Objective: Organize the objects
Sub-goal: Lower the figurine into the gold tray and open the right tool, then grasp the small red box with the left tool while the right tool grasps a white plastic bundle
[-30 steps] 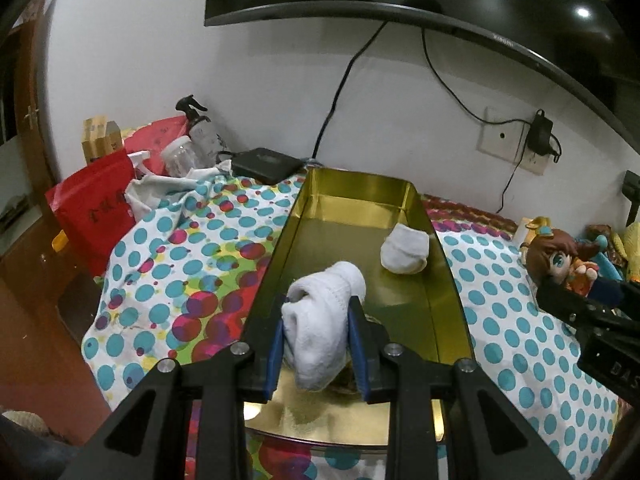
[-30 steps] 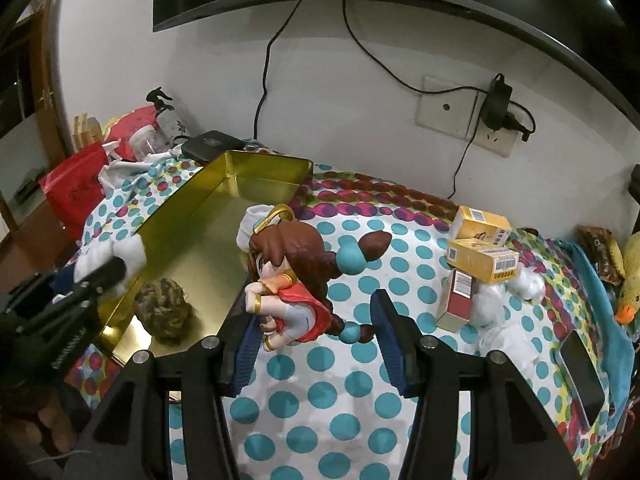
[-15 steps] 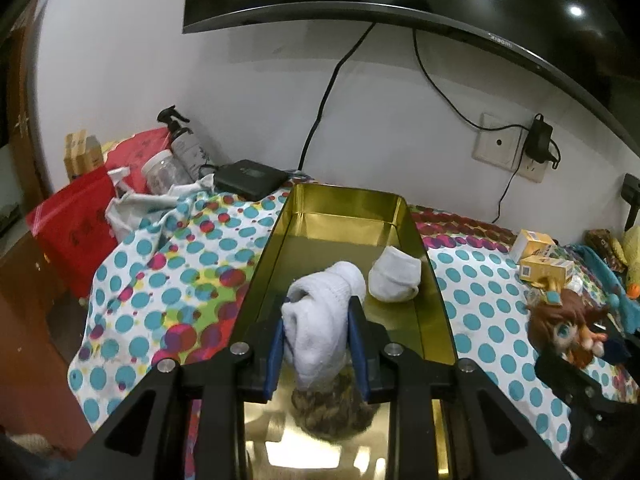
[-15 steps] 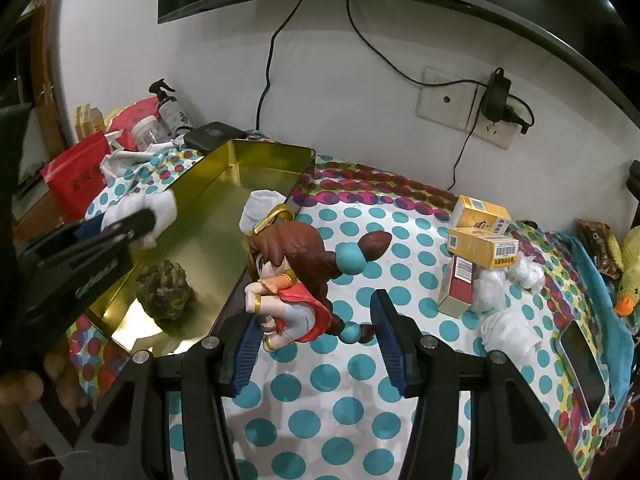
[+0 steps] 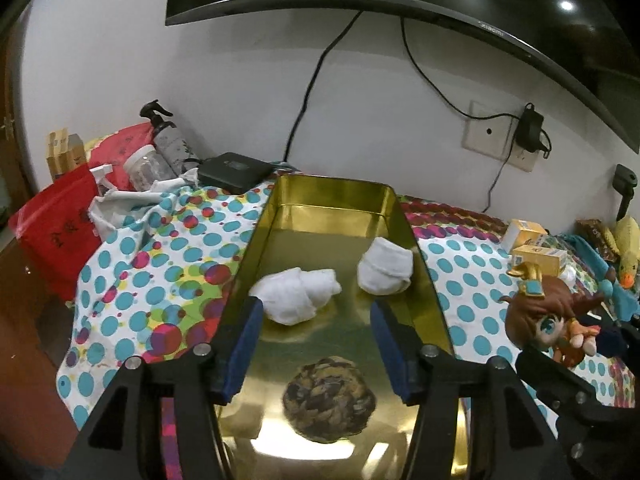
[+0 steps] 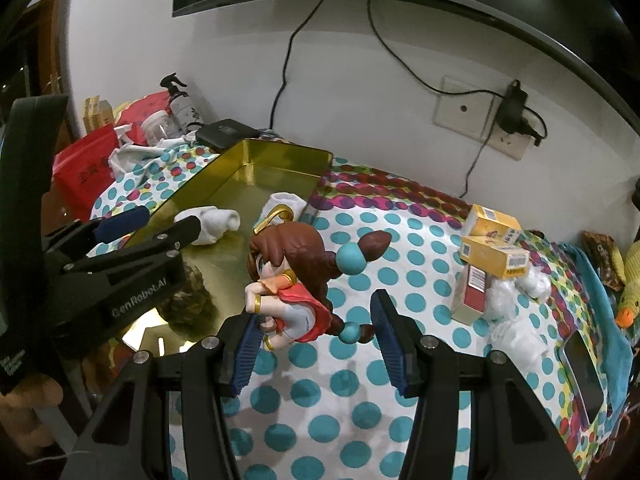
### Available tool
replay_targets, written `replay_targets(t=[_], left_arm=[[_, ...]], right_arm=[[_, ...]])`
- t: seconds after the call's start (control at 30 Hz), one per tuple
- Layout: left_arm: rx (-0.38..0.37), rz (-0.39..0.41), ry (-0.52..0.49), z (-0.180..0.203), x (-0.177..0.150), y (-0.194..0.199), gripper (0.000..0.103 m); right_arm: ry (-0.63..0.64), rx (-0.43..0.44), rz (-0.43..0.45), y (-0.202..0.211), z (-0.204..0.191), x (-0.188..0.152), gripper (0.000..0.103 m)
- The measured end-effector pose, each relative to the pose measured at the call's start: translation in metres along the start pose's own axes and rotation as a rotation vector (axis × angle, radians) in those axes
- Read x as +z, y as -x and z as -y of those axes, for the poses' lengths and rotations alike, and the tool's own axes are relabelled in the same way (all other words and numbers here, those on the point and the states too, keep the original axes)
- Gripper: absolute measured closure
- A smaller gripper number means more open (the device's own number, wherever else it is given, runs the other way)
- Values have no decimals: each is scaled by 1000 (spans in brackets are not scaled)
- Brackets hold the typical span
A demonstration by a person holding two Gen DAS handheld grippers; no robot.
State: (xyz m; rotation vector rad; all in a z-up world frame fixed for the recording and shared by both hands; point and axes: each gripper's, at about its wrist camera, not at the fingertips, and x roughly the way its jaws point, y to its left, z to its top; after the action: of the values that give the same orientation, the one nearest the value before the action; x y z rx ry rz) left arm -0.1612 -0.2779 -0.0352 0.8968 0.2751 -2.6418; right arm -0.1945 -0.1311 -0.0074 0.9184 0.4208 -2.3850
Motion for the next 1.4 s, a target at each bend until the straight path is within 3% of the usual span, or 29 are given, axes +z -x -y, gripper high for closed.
replay_targets(t=[0.27, 0.37, 0.53, 0.77, 1.0, 1.13, 1.3, 1.4], left_arm=[[30, 1, 56, -26, -3, 10, 46], [71, 14, 24, -35, -4, 11, 46], [51, -16, 90, -51, -4, 6, 46], [44, -28, 62, -46, -6, 0, 46], [14, -39, 47, -39, -8, -5, 46], [11, -37, 58, -41, -7, -4, 46], [10, -27, 58, -39, -5, 0, 46], [7, -18, 40, -30, -5, 5, 46]], right_arm=[[46, 25, 3, -20, -32, 29, 52], [25, 48, -4, -32, -36, 45, 52], [59, 42, -37, -63, -44, 75, 52], [104, 27, -116, -125, -55, 112, 52], [77, 41, -203, -175, -62, 123, 53], [78, 22, -192, -177, -60, 125, 53], [32, 30, -110, -140, -38, 132, 52], [-7, 35, -56, -108, -16, 129, 43]])
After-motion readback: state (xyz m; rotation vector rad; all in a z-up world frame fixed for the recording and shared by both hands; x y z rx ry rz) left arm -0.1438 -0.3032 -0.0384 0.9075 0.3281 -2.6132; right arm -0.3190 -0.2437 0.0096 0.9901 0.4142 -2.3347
